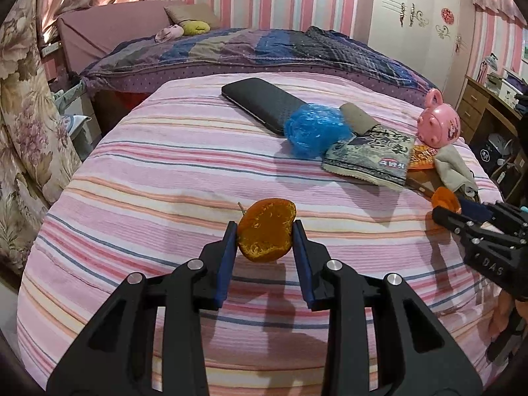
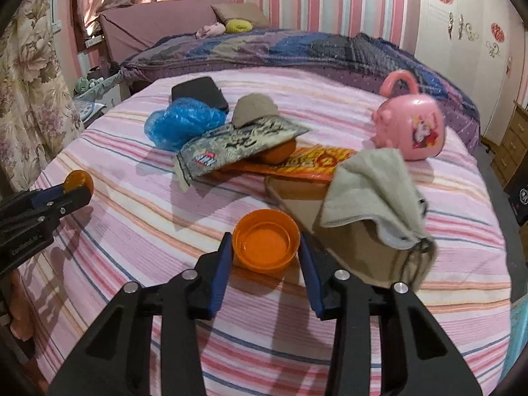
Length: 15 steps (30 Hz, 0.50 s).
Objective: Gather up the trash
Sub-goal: 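Carry the orange peel and orange cap over the blue basket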
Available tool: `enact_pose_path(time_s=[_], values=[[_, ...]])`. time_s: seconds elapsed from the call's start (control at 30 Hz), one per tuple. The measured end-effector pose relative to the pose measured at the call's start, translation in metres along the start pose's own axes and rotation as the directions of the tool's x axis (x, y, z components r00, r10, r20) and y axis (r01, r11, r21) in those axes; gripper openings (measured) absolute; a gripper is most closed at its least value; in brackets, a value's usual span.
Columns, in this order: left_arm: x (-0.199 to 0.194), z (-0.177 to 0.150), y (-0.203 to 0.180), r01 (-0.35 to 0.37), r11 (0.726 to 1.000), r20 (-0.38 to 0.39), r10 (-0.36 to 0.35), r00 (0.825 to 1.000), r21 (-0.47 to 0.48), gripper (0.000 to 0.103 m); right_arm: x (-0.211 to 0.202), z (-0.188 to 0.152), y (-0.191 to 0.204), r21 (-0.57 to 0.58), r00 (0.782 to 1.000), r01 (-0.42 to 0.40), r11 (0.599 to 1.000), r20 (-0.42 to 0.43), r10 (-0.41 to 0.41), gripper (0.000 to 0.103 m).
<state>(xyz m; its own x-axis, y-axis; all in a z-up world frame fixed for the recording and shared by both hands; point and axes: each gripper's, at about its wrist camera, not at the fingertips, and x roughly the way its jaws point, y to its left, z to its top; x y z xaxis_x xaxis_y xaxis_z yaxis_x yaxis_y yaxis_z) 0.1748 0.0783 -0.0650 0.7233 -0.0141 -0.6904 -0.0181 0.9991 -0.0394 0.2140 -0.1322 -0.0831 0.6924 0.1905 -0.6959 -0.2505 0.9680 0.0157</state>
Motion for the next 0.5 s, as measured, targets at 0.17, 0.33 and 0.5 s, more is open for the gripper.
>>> enact_pose_path(time_s=[0.17,0.33,0.5], values=[[-0.013,0.002,-0.015,-0.005,1.000,0.039,0.005,0.999,0.000,0.031,-0.018,-0.001,-0.012,0.004,1.000,0.000,1.000,0.027,0.000,0.040],[-0.028,0.001,-0.038,-0.008,1.000,0.079,0.006,0.997,0.015,0.031,-0.041,-0.002,-0.034,0.003,0.999,0.009,1.000,0.053,-0.009,0.040],[-0.043,-0.002,-0.066,-0.005,1.000,0.111,0.003,0.994,0.023,0.031,-0.064,-0.007,-0.056,0.014,0.996,0.024,1.000,0.084,-0.025,0.040]])
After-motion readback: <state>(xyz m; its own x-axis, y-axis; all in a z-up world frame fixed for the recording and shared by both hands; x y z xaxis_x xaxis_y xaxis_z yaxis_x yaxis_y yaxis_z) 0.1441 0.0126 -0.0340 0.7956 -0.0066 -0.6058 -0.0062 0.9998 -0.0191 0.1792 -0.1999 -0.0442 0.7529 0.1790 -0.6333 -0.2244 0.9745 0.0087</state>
